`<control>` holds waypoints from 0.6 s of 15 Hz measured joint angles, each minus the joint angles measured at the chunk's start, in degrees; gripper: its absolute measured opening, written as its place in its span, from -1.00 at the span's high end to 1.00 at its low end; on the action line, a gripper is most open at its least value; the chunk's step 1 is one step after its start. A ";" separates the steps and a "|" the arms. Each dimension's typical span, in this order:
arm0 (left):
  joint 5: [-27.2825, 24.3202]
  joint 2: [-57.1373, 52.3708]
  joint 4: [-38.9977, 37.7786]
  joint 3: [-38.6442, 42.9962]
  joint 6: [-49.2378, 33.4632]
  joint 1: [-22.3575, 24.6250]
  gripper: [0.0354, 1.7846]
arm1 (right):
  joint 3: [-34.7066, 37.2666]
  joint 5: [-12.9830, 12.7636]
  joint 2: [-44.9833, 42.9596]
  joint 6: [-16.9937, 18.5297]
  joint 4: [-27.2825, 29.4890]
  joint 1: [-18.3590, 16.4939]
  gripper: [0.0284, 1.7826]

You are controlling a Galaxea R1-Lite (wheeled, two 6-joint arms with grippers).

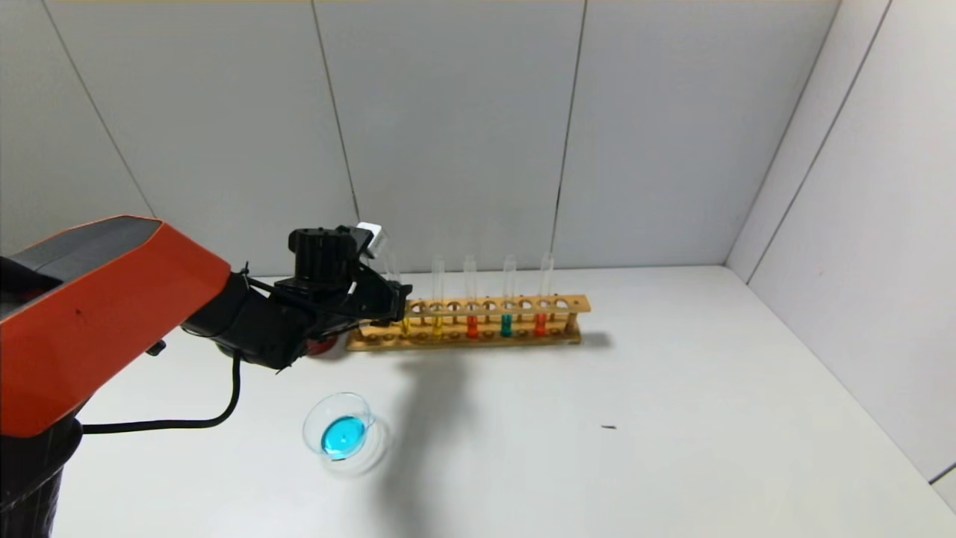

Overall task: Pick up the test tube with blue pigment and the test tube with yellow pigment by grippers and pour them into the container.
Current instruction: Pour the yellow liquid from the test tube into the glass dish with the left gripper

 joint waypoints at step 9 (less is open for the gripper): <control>0.06 -9.84 10.75 -5.17 6.03 -0.21 0.68 | 0.00 0.00 0.00 0.02 -0.02 0.00 -0.96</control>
